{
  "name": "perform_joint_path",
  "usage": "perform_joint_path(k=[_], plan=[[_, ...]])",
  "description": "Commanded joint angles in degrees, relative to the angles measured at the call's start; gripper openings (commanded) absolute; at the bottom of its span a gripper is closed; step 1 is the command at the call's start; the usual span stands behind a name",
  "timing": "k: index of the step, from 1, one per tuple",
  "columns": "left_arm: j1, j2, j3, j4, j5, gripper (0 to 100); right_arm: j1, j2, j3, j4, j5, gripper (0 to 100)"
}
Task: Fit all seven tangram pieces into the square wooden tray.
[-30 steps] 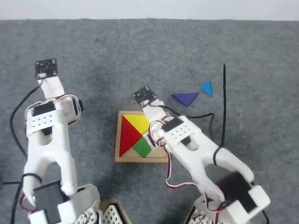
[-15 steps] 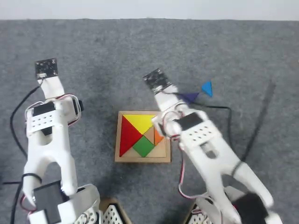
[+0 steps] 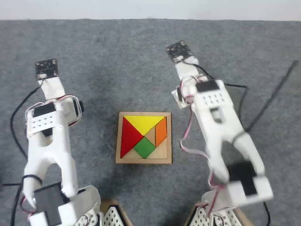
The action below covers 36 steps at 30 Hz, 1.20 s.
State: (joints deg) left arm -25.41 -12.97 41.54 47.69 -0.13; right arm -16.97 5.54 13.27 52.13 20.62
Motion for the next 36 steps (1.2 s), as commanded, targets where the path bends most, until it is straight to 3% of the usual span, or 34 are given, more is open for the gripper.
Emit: perform_joint_path(k=[1, 4, 7, 18, 26, 33, 36], plan=[[0.0, -0.35, 0.4, -1.23, -0.26, 19, 0.92, 8.66, -10.73, 3.12, 12.48, 24.9], [0.0, -0.35, 0.4, -1.32, -0.35, 19, 0.75, 14.99, -16.53, 7.43, 22.59, 24.9], [0.09, -0.35, 0.31, -1.32, -0.35, 19, 0.48, 19.12, -20.66, 10.68, 27.96, 25.0], [0.09, -0.35, 0.4, -1.32, -0.35, 19, 2.15, 29.93, -25.32, 14.46, 33.58, 24.3], [0.09, -0.35, 0.31, -1.32, -0.35, 19, 4.44, 30.2, -32.53, 30.02, 20.4, 3.6], [0.09, -0.35, 0.31, -1.32, -0.35, 19, 3.3, 29.93, -34.11, 31.6, 2.29, 3.7], [0.09, -0.35, 0.4, -1.32, -0.35, 19, 3.65, 28.44, -35.78, 33.98, -0.88, 4.2]])
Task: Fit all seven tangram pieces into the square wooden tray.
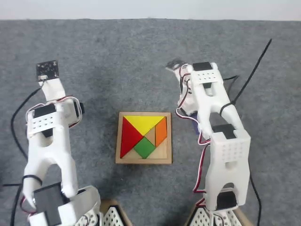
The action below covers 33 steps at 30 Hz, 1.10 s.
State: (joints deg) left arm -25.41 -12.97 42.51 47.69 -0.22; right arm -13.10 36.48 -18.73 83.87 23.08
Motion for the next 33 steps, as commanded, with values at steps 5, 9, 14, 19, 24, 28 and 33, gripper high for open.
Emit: perform_joint_path(k=[5, 9, 14, 19, 24, 28, 33], plan=[[0.09, -0.35, -0.66, -1.32, -0.26, 19, -0.57, -14.29, -0.26, 3.03, -1.05, 8.5], [0.09, -0.35, -0.66, -1.32, -0.26, 19, -1.8, -27.91, 10.46, 1.98, 2.29, 17.4], [0.09, -0.35, -0.75, -1.32, -0.26, 19, -1.36, -39.87, 30.95, -5.49, 8.79, 25.8], [0.09, -0.35, -0.57, -1.32, -0.26, 19, -0.48, -43.38, 46.95, -17.19, 13.45, 28.0], [0.09, -0.35, -0.48, -1.32, -0.26, 19, -0.75, -43.3, 50.29, -19.91, 13.89, 27.8], [0.09, -0.26, -0.4, -1.32, -0.26, 19, -0.75, -43.03, 50.29, -20.18, 13.89, 27.8], [0.09, -0.26, -0.4, -1.32, -0.26, 19, -0.4, -36.26, 50.02, -24.13, 13.89, 27.8]])
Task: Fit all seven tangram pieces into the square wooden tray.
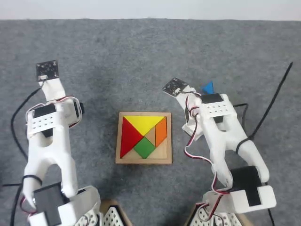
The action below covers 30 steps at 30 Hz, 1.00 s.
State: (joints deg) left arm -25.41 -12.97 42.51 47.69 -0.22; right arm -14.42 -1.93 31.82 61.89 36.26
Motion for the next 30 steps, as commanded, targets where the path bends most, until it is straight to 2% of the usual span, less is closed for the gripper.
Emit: perform_joint_path(k=[1, 7, 13, 17, 25, 30], plan=[[0.09, -0.26, -0.4, -1.32, -0.26, 19, 0.92, 4.18, -0.79, -2.68, 0.79, 27.8], [0.09, -0.26, -0.4, -1.32, -0.26, 19, 3.91, 14.02, -8.62, 0.13, 0.26, 27.7], [0.09, -0.26, -0.4, -1.32, -0.26, 19, 8.66, 15.69, -10.9, 1.27, 0.26, 27.7], [0.09, -0.26, -0.48, -1.32, -0.26, 19, 8.31, 15.96, -11.08, 1.45, 0.26, 27.3], [0.09, -0.26, -0.48, -1.32, -0.26, 19, 6.64, 15.6, -11.08, 1.71, 0.18, 7.3], [0.09, -0.26, -0.48, -1.32, -0.26, 19, 6.2, 15.52, -11.16, 1.19, -2.2, 4.2]])
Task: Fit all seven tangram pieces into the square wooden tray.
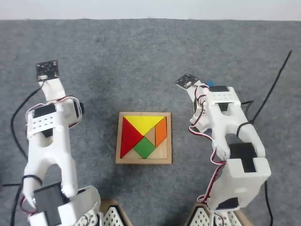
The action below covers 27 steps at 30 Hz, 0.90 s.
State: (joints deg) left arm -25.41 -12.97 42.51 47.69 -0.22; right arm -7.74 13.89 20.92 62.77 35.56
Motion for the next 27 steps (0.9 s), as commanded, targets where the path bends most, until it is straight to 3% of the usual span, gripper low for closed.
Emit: perform_joint_path(k=[1, 7, 13, 20, 27], plan=[[0.09, -0.26, -0.48, -1.32, -0.26, 19, -0.48, -0.75, -0.26, 0.31, -1.49, 4.2], [0.09, -0.26, -0.48, -1.32, -0.26, 19, -2.86, -11.82, 2.2, 0.31, -3.16, 4.2], [0.09, -0.26, -0.48, -1.32, -0.26, 19, -14.46, -31.6, 15.21, 0.57, -2.99, 4.1], [0.09, -0.26, -0.48, -1.32, -0.26, 19, -33.19, -49.27, 27.78, 5.23, 13.27, 3.9], [-0.09, -0.26, -0.48, -1.32, -0.26, 19, -40.66, -52.09, 28.31, 7.16, 22.68, 3.9]])
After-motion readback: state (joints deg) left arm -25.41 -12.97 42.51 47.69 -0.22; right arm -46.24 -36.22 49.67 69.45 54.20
